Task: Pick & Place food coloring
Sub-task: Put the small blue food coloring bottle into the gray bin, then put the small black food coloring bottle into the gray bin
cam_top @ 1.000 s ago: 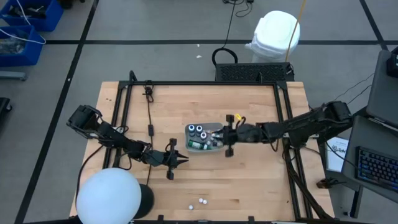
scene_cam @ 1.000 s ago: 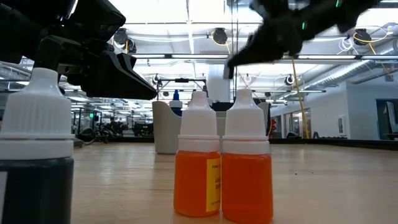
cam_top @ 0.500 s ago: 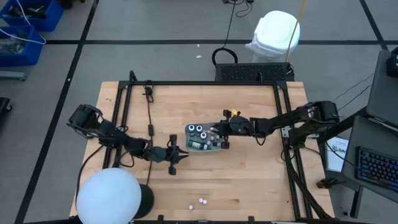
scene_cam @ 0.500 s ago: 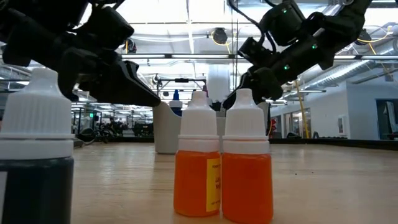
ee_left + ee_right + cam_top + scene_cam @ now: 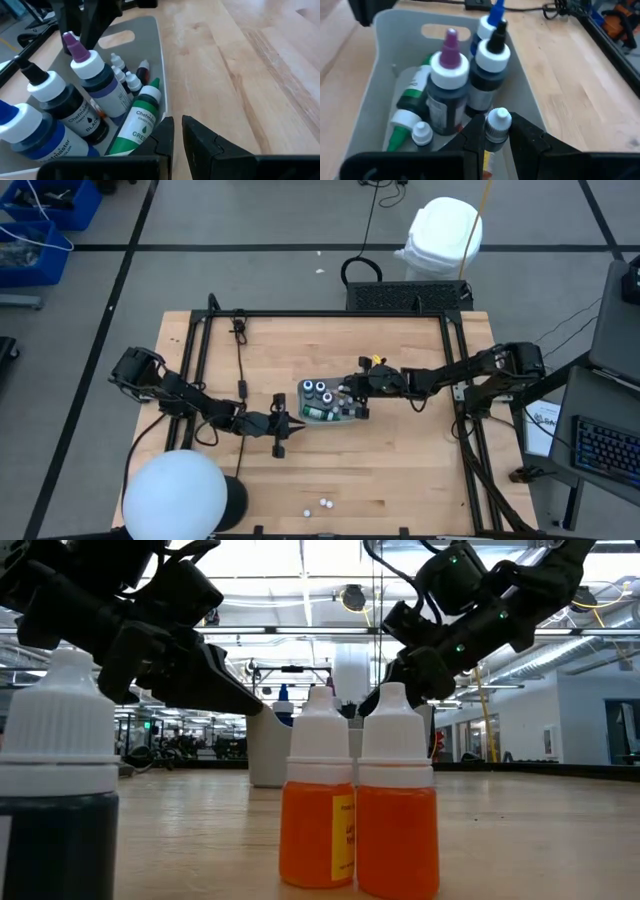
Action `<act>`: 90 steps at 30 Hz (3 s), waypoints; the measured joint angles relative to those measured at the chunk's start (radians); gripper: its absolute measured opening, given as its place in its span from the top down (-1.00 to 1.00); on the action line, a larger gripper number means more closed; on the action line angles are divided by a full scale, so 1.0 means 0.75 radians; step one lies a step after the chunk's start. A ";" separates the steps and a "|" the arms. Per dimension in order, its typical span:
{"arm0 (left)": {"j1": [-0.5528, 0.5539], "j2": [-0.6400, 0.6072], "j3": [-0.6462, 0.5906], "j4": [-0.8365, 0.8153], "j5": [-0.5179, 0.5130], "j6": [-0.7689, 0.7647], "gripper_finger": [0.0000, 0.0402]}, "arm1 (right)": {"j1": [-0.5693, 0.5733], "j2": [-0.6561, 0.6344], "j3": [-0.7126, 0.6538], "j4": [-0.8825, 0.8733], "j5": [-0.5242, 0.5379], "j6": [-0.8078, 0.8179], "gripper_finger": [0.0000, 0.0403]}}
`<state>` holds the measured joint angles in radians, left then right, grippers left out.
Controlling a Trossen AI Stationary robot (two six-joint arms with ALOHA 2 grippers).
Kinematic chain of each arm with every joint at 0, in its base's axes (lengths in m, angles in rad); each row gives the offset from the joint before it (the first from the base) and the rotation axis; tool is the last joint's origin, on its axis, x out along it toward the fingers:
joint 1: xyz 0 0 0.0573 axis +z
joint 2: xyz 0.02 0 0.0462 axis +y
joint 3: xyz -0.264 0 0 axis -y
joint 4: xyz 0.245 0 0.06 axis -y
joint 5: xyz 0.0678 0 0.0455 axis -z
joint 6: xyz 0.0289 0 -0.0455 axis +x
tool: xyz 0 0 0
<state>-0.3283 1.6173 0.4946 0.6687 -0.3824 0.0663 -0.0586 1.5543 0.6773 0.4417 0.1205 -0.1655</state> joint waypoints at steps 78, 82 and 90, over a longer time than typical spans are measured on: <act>0.001 0.000 0.000 0.019 -0.004 -0.042 0.77 | -0.040 -0.001 0.001 -0.137 -0.079 0.040 0.42; 0.001 0.000 0.000 0.019 -0.004 -0.041 0.77 | -0.031 -0.045 -0.005 -0.119 0.021 0.025 0.41; 0.001 0.000 0.001 0.009 -0.003 -0.072 0.77 | 0.131 -0.419 -0.003 -0.329 0.118 0.025 0.64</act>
<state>-0.3279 1.6173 0.4950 0.6754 -0.3843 0.0122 0.0400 1.2401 0.6750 0.1948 0.2089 -0.1465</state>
